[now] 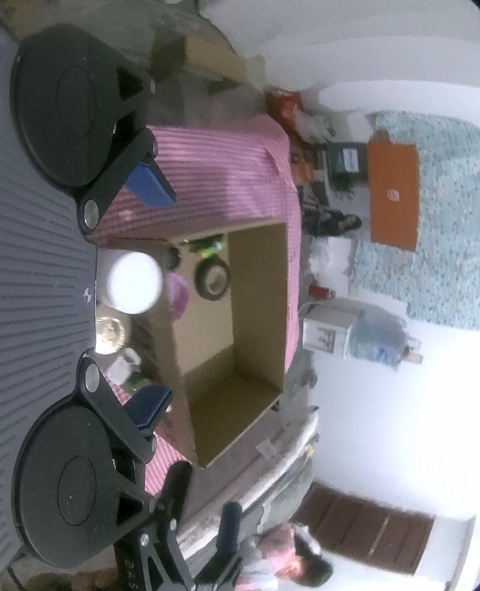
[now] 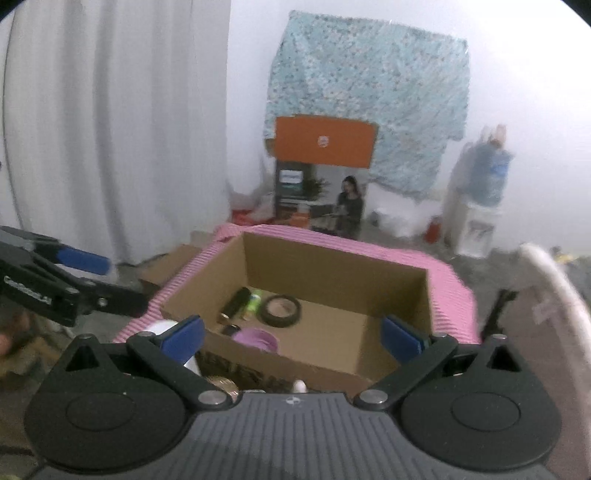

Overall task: Organize rigid objects
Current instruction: 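Move the right gripper back to the white supplement jar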

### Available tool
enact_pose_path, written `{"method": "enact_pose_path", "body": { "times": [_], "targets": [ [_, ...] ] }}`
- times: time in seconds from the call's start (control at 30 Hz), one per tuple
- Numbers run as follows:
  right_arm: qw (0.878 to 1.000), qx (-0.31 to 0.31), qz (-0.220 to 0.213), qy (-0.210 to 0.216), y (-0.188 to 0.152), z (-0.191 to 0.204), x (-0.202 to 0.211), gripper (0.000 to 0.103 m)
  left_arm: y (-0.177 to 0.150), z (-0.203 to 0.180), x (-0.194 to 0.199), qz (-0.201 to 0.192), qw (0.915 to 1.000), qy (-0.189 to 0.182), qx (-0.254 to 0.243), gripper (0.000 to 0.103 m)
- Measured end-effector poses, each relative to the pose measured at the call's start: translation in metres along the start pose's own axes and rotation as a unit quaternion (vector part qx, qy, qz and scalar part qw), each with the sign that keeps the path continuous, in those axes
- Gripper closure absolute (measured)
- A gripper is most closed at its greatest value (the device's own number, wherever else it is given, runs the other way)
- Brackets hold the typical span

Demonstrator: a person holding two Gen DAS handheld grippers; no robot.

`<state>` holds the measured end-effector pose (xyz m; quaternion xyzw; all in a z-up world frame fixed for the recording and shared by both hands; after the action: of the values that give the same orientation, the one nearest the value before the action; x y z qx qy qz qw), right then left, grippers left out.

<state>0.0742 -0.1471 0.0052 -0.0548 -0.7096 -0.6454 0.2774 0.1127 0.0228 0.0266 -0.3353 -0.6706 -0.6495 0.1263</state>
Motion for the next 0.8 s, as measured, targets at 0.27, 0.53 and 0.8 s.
{"method": "enact_pose_path", "body": {
  "times": [0.27, 0.53, 0.8],
  "targets": [
    [1.000, -0.020, -0.001, 0.015, -0.026, 0.007, 0.020, 0.000, -0.030, 0.006, 0.006, 0.000, 0.9987, -0.021, 0.045, 0.000],
    [0.988, -0.124, 0.006, 0.095, -0.035, 0.004, 0.006, 0.000, -0.056, 0.020, -0.021, 0.049, 0.9938, -0.040, 0.092, 0.000],
    [0.975, -0.151, 0.047, 0.155, -0.036, 0.029, -0.029, 0.000, -0.061, 0.029, -0.045, 0.035, 0.9980, 0.012, 0.051, 0.000]
  ]
}}
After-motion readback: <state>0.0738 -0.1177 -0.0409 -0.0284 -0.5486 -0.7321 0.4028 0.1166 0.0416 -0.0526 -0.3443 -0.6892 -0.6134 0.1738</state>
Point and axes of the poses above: each gripper's, at about its wrist camera, not at the fingertips, and x roughly against the way its jaws point, z to its left, y to its top, the point moved 7 cm from there along -x, roughly the way its jaws point, and after that the axes turned 4 degrees about -x, right-handed, at the moved point
